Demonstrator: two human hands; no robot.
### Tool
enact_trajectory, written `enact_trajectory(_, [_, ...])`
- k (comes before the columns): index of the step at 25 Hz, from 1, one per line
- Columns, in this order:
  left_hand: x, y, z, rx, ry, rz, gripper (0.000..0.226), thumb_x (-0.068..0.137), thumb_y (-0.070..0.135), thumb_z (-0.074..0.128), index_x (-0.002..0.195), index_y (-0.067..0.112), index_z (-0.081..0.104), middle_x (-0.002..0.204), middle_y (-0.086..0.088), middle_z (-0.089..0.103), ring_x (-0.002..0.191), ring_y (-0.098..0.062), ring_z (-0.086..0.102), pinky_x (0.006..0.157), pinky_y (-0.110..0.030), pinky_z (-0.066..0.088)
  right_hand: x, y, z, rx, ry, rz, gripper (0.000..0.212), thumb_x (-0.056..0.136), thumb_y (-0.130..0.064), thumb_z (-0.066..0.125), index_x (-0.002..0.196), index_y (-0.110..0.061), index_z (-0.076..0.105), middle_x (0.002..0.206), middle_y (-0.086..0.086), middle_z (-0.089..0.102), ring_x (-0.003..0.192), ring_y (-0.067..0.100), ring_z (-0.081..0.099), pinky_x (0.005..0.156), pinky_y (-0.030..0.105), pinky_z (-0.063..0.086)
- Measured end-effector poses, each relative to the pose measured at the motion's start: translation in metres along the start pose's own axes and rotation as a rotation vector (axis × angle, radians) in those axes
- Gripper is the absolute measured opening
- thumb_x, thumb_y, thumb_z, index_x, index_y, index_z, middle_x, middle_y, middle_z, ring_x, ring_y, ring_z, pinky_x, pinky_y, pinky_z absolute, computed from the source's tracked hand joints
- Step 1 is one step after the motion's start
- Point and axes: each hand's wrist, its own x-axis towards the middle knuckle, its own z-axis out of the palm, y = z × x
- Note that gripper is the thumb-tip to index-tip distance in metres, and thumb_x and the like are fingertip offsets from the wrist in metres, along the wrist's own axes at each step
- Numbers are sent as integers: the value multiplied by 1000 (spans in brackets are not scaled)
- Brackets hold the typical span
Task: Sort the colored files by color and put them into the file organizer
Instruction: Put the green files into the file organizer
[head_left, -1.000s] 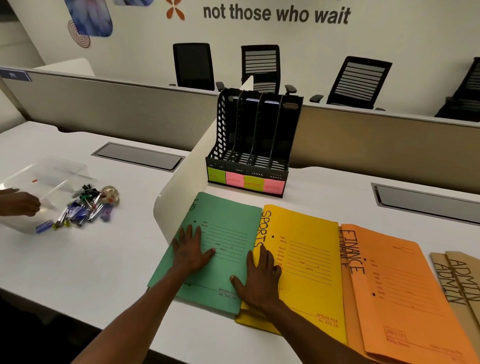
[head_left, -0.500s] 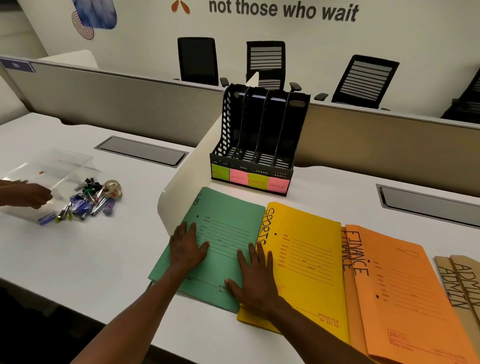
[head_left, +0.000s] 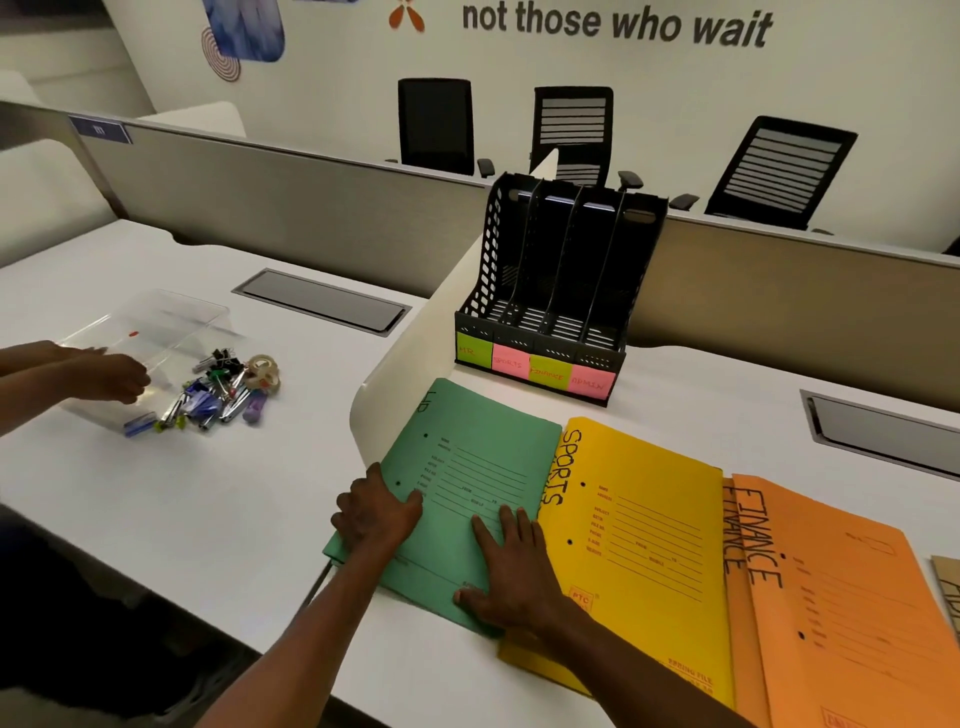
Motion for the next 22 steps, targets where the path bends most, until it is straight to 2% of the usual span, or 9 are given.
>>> enact_trajectory(4, [12, 4, -26, -99, -53, 15, 75, 72, 54, 73, 134, 19, 50, 122, -10, 61, 111, -32, 60, 92, -45, 51, 0, 1, -6, 133, 10, 14, 110, 69, -81, 48, 157, -36, -1, 166, 8, -9, 151, 32, -14, 121, 47, -9])
enact_trajectory(9, [13, 15, -68, -111, -182, 112, 64, 72, 46, 80, 126, 19, 58, 115, -6, 67, 94, -23, 67, 80, -35, 56, 11, -5, -32, 336, 73, 38, 109, 72, -87, 47, 157, -35, 4, 166, 5, -1, 153, 25, 0, 124, 45, 9])
enact_trajectory(13, [2, 33, -107, -275, -332, 211, 53, 74, 40, 81, 120, 29, 56, 114, 0, 65, 94, -19, 67, 86, -41, 57, 32, -5, -75, 459, 114, 46, 104, 77, -84, 49, 157, -35, 5, 166, 4, -1, 153, 25, 6, 122, 47, 18])
enact_trajectory(16, [-22, 51, -128, -296, -240, 368, 47, 75, 40, 80, 116, 33, 59, 107, 7, 64, 93, -12, 66, 83, -37, 57, 53, -2, -130, 522, 250, 33, 99, 81, -78, 51, 157, -31, 10, 166, 5, 8, 151, 27, 16, 117, 50, 26])
enact_trajectory(19, [-46, 69, -143, -297, -120, 508, 43, 76, 39, 78, 116, 33, 63, 104, 7, 71, 86, -8, 67, 77, -31, 56, 70, 3, -200, 616, 452, -6, 94, 82, -72, 58, 154, -24, 23, 153, 7, 36, 135, 28, 42, 103, 44, 45])
enact_trajectory(22, [-63, 84, -156, -314, 16, 592, 42, 79, 39, 74, 119, 34, 62, 104, 8, 73, 84, -11, 69, 79, -34, 58, 76, 10, -261, 753, 482, 8, 99, 71, -83, 58, 150, -29, 31, 144, 7, 48, 125, 28, 53, 97, 52, 51])
